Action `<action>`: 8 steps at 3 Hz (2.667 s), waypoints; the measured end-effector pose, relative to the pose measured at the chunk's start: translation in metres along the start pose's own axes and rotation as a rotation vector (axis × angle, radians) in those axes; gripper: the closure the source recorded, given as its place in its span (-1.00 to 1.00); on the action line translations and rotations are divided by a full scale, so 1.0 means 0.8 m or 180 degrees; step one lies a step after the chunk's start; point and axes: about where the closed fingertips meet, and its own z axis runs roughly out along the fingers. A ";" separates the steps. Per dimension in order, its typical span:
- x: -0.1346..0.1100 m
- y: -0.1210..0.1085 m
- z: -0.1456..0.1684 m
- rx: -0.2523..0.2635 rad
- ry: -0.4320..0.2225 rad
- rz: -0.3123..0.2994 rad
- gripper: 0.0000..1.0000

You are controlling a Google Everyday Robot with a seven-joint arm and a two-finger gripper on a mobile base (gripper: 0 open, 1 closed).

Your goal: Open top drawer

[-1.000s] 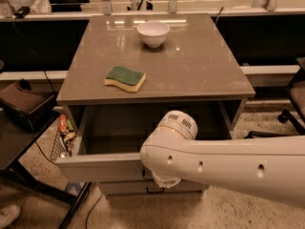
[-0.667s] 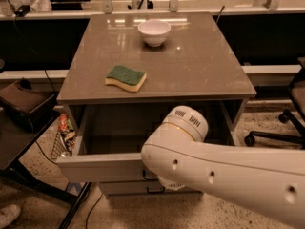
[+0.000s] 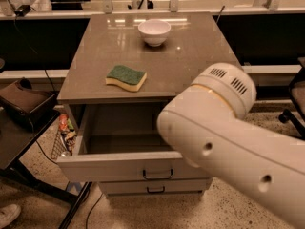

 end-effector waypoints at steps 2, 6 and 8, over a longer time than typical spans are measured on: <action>0.027 -0.072 0.038 0.0192 -0.0302 0.0182 1.00; 0.038 -0.127 0.186 -0.0061 -0.0795 0.0484 1.00; 0.035 -0.078 0.223 -0.0422 -0.0983 0.0571 1.00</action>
Offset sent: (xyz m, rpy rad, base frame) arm 0.1254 -0.0205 -0.0347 0.2387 -0.0454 -0.0278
